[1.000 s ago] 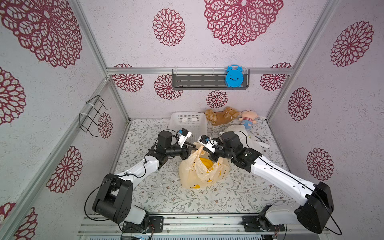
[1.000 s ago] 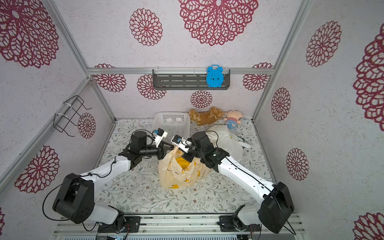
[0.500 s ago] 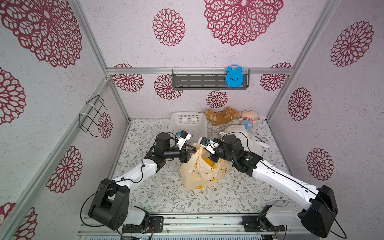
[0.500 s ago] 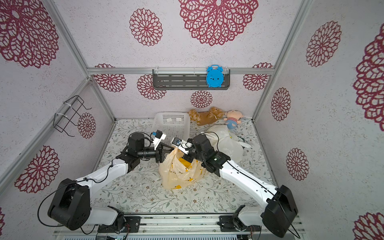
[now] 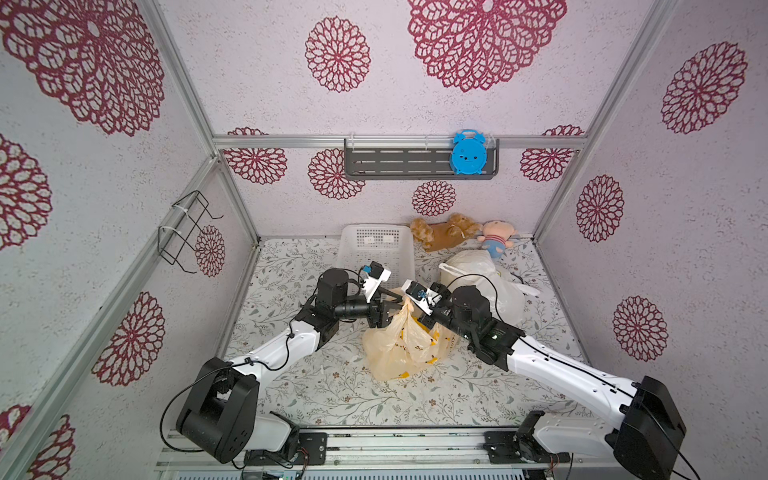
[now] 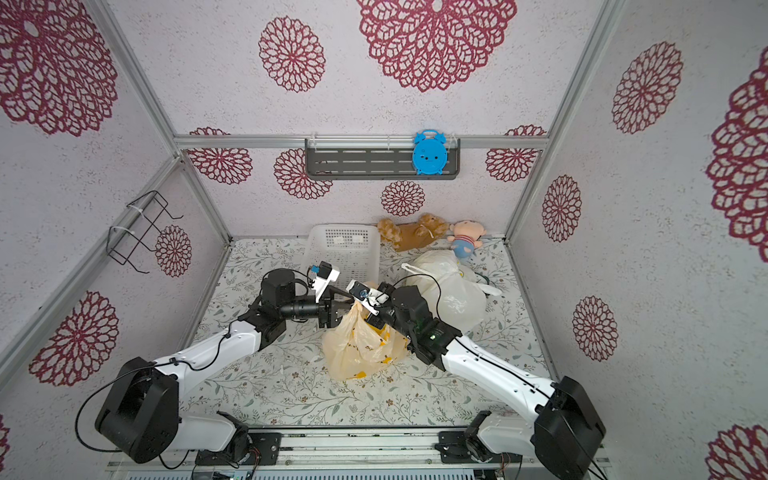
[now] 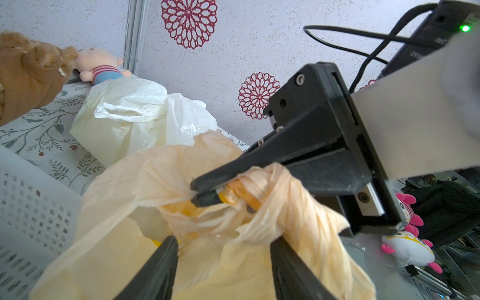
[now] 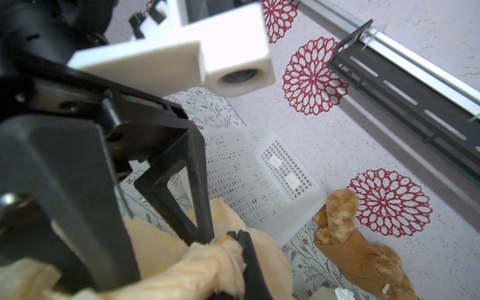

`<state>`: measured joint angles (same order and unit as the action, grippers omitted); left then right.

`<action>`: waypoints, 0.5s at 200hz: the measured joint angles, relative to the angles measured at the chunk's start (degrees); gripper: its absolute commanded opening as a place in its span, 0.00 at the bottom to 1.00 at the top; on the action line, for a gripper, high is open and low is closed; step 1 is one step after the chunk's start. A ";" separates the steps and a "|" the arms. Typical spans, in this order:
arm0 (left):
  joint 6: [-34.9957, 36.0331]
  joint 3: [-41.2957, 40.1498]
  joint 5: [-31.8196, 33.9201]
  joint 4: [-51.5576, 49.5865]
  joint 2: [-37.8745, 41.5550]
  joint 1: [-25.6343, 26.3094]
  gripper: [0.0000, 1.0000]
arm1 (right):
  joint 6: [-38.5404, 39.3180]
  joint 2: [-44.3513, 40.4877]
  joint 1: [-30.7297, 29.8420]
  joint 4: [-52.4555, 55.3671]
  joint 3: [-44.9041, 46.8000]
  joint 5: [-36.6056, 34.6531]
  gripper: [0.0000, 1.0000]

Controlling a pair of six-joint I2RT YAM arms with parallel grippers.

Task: Place the banana into a plastic bag & tie a knot
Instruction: Cross the plastic bag at the center of the board.

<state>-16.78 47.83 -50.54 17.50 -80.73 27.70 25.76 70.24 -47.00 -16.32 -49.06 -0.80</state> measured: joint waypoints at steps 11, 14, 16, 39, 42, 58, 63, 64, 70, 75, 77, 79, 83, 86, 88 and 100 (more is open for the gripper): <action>-0.48 -0.15 0.61 0.87 0.00 0.59 0.60 | -0.83 -0.31 0.00 -2.89 1.07 -0.42 0.00; -0.61 -0.28 0.83 1.27 0.00 0.74 0.60 | -1.01 -0.31 0.00 -3.61 1.36 -0.52 0.00; -0.70 -0.39 0.98 1.57 0.00 0.85 0.61 | -1.27 -0.33 0.00 -4.20 1.55 -0.52 0.00; -1.95 -2.01 3.13 4.61 0.00 1.79 0.61 | -4.42 -0.35 0.09 -9.75 3.91 -0.52 0.00; -2.08 -2.23 3.45 4.87 0.00 1.92 0.61 | -4.79 -0.35 0.13 -10.34 4.17 -0.52 0.00; -2.93 -3.54 5.46 7.19 -0.07 2.56 0.61 | -7.67 -0.35 0.61 -14.14 5.60 -0.11 0.00; -3.26 -3.91 6.19 7.87 -0.09 2.71 0.61 | -8.52 -0.35 0.76 -15.30 5.99 0.15 0.00; -3.43 -4.09 6.38 8.15 -0.09 2.78 0.61 | -8.92 -0.35 0.83 -15.58 6.10 0.22 0.00; -3.74 -4.61 6.88 9.14 -0.20 2.93 0.61 | -9.99 -0.35 1.05 -16.92 6.56 0.72 0.00; -4.09 -5.14 7.72 10.10 -0.28 3.08 0.61 | -10.86 -0.35 1.25 -17.99 6.93 1.07 0.00; -4.35 -5.38 7.93 10.58 -0.31 3.19 0.61 | -11.23 -0.35 1.31 -18.40 7.04 1.16 0.00; -4.42 -5.55 8.15 10.88 -0.33 3.21 0.61 | -11.76 -0.35 1.42 -18.93 7.23 1.33 0.00; -4.74 -6.05 8.74 11.65 -0.37 3.37 0.61 | -12.46 -0.35 1.60 -19.78 7.50 1.68 0.00; -4.92 -6.43 9.25 12.31 -0.37 3.45 0.61 | -13.22 -0.35 1.84 -20.46 7.76 2.14 0.00; -4.96 -6.58 9.40 12.52 -0.37 3.48 0.62 | -13.51 -0.35 1.92 -20.70 7.85 2.21 0.00; -5.86 -7.98 10.93 14.88 -0.37 3.93 0.62 | -16.44 -0.35 2.95 -23.50 8.83 3.82 0.00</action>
<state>-22.63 39.86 -39.62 32.38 -81.10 31.64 9.32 69.89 -44.05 -39.81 -40.23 3.03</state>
